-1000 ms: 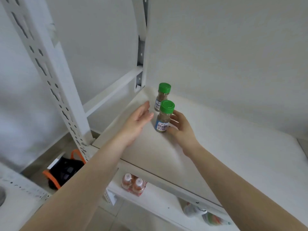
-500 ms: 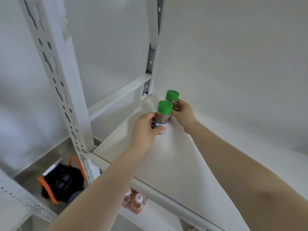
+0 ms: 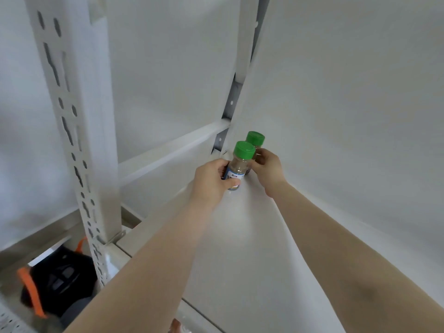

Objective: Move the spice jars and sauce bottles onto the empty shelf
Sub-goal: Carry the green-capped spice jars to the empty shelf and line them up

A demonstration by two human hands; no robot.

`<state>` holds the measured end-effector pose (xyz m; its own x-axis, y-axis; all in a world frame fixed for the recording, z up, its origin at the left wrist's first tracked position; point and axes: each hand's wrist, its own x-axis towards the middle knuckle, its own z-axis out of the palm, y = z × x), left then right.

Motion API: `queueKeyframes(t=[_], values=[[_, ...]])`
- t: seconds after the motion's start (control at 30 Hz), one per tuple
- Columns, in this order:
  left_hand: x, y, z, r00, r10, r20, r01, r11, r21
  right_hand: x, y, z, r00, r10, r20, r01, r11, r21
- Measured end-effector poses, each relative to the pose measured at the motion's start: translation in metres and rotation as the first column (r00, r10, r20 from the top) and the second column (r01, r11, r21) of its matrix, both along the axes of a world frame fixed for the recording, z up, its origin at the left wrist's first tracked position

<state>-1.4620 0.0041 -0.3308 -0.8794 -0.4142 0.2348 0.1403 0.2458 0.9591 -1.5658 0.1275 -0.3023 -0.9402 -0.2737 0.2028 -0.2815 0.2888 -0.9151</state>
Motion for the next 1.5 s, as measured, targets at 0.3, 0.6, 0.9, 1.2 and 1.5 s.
queueKeyframes(t=[0.3,0.6,0.9,1.2,1.5], values=[[-0.004,-0.003,-0.002,0.998,-0.033,-0.048,0.035,0.999,0.03,-0.008,0.003,0.0,0.999,0.044,0.018,-0.044,0.999,-0.017],[-0.004,-0.007,-0.003,0.996,-0.059,-0.064,0.059,0.998,0.005,-0.003,0.017,0.012,0.992,0.083,0.091,-0.086,0.996,0.021],[-0.007,-0.007,-0.004,0.982,-0.109,-0.155,0.134,0.978,0.162,-0.008,0.016,0.071,0.992,-0.003,0.126,0.009,0.999,-0.047],[-0.022,-0.001,-0.004,0.979,-0.12,-0.162,0.158,0.956,0.246,-0.008,0.012,0.07,0.952,0.064,0.298,-0.035,0.994,-0.099],[-0.026,0.0,-0.005,0.993,-0.083,-0.082,0.103,0.955,0.277,-0.012,0.011,0.063,0.962,0.048,0.268,-0.014,0.991,-0.129]])
